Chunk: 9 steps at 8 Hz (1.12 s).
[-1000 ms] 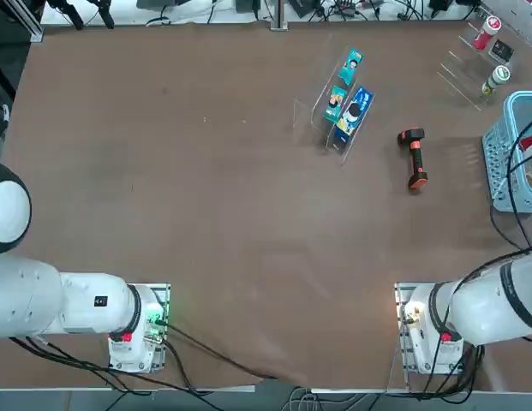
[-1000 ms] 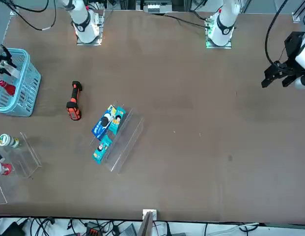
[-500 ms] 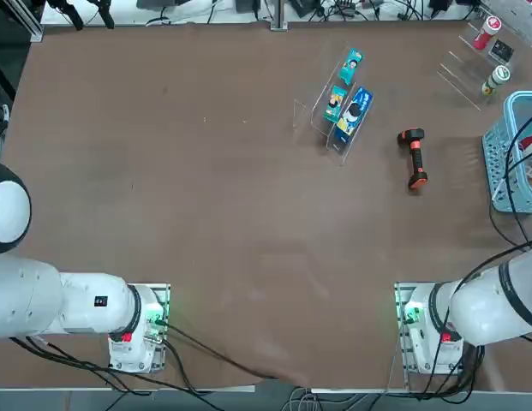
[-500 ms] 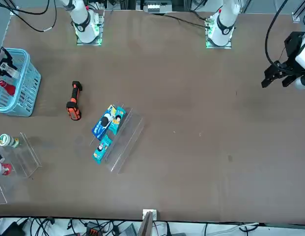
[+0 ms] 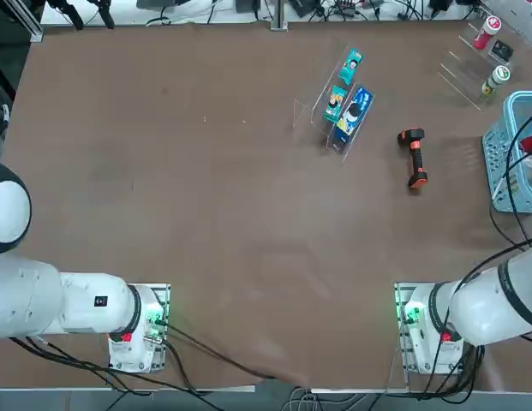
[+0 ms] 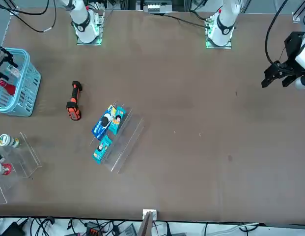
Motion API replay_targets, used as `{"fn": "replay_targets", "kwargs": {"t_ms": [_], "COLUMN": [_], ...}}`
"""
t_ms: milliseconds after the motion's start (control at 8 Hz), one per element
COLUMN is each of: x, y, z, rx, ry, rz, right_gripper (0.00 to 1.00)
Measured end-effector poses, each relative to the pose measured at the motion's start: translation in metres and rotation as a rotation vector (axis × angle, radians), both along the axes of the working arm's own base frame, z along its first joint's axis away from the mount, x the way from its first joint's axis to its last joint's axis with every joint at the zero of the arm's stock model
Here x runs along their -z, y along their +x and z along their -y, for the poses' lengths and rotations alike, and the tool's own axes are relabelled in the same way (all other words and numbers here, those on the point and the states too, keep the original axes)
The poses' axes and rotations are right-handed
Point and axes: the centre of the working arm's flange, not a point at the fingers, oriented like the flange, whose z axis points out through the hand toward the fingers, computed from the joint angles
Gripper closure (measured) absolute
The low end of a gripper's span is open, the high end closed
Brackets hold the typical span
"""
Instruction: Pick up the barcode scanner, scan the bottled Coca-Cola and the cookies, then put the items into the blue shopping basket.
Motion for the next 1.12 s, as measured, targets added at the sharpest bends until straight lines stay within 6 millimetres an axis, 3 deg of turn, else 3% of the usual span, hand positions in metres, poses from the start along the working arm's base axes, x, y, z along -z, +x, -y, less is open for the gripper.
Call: {"fn": "replay_targets", "kwargs": {"t_ms": [375,875,1125], "x": [-0.028,-0.098,-0.137], "y": [0.020,0.053,0.080], "z": [-0.004,-0.012,-0.034], "rx": [-0.021,-0.040,-0.057], "ry": [0.026,0.064,0.052], "rz": [-0.006,-0.019,-0.002], "right_gripper": [0.00,0.00,0.00]}}
